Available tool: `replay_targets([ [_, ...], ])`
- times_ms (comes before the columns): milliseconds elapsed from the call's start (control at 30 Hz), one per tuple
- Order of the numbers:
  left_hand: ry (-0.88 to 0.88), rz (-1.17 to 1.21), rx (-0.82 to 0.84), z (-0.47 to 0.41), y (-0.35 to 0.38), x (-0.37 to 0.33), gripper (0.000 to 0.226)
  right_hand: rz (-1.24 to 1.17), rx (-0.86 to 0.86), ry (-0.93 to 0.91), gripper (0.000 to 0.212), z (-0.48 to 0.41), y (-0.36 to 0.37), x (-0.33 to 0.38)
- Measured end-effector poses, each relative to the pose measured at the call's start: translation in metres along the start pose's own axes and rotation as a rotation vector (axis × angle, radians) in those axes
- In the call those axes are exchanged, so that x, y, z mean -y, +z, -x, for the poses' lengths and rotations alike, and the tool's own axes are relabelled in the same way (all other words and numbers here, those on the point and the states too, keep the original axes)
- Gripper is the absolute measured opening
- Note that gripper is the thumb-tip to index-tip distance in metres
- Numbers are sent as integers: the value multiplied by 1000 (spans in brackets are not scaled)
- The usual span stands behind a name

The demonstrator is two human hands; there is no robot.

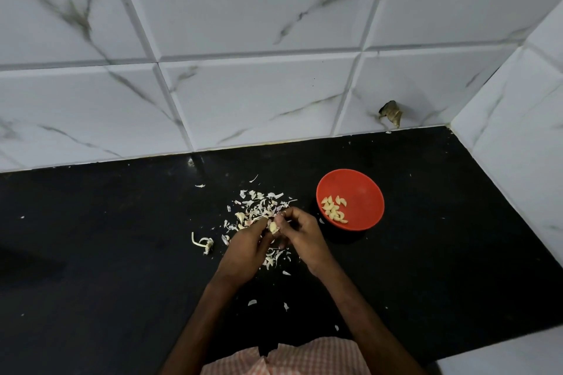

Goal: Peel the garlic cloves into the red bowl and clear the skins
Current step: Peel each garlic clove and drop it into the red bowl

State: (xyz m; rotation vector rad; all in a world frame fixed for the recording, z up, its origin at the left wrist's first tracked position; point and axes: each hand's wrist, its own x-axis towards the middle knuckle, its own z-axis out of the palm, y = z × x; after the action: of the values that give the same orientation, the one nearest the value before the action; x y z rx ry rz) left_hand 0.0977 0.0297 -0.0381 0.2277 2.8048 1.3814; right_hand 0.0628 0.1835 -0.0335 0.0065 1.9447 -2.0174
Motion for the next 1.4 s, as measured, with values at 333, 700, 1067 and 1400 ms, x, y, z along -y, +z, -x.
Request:
replay_targets([
  [333, -26, 171, -20, 3, 3, -4, 8, 66, -50, -89, 3, 2, 3, 0],
  [700, -84, 274, 61, 2, 7, 5, 29, 208, 24, -219, 14, 3, -13, 3],
  [1067, -233, 524, 49, -23, 24, -21, 35, -88, -131, 134, 23, 4, -32, 0],
  [1400, -390, 538, 89, -37, 32, -23, 49, -52, -382, 193, 17, -18, -112, 2],
])
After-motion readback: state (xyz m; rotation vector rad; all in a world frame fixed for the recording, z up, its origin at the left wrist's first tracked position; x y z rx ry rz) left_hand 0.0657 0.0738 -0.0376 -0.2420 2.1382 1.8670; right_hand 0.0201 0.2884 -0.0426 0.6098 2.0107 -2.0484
